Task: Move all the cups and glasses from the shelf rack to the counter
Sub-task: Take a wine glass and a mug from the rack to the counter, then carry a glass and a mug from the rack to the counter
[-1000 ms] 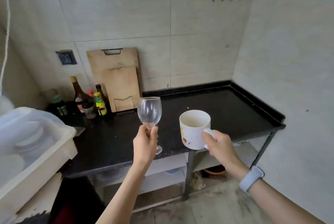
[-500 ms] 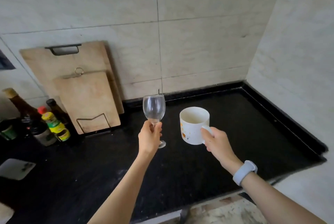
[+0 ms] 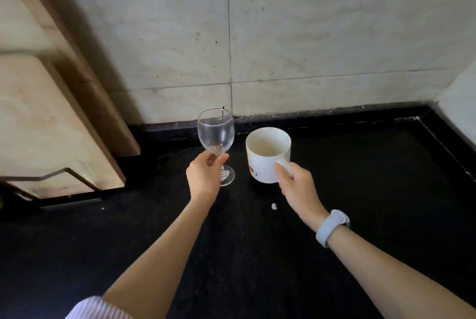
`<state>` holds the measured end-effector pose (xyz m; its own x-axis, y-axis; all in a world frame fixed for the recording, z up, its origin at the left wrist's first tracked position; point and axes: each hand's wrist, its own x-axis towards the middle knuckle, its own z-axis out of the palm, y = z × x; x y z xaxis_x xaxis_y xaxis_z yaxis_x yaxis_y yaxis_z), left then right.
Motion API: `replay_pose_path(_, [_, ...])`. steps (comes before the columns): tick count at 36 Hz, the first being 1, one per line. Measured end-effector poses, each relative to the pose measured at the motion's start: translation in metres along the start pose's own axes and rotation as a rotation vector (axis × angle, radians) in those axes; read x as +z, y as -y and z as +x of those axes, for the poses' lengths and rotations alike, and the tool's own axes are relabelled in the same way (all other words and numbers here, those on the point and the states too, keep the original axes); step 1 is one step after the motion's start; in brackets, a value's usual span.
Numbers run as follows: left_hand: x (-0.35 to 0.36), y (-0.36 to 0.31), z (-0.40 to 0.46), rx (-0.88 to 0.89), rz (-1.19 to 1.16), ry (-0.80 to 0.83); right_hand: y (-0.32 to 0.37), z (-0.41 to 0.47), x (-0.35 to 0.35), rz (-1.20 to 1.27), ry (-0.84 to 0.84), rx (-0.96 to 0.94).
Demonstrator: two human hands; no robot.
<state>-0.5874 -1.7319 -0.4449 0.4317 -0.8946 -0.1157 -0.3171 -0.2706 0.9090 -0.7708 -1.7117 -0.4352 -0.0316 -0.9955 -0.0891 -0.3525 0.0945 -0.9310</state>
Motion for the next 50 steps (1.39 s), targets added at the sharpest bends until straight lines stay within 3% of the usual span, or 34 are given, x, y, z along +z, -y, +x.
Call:
replay_pose_path(15, [0.046, 0.024, 0.073, 0.054, -0.058, -0.076, -0.033, 0.07, 0.04, 0.113, -0.109, 0.01])
replay_pose_path(23, [0.052, 0.022, 0.087, 0.079, -0.027, -0.045, -0.041, 0.075, 0.042, 0.082, -0.032, 0.077])
replay_pose_path(28, [0.048, 0.021, 0.08, 0.077, 0.07, 0.002, -0.039, 0.076, 0.035, -0.019, 0.027, 0.085])
replay_pose_path(31, [0.036, 0.019, 0.068, 0.062, 0.149, 0.044, -0.032, 0.072, 0.029, -0.087, -0.024, 0.069])
replay_pose_path(37, [-0.016, 0.016, 0.03, 0.209, 0.572, 0.08, 0.004, 0.051, 0.013, -0.323, -0.184, -0.164])
replay_pose_path(41, [-0.069, 0.001, 0.006, 0.298, 0.773, 0.023, 0.045, 0.033, 0.025, -0.554, 0.015, -0.441])
replay_pose_path(44, [-0.12, -0.012, -0.017, 0.306, 0.862, -0.056, 0.083, 0.013, 0.052, -0.683, 0.235, -0.514])
replay_pose_path(50, [-0.254, -0.01, -0.099, 0.148, 0.949, -0.295, 0.164, -0.058, 0.126, -0.746, 0.506, -0.73])
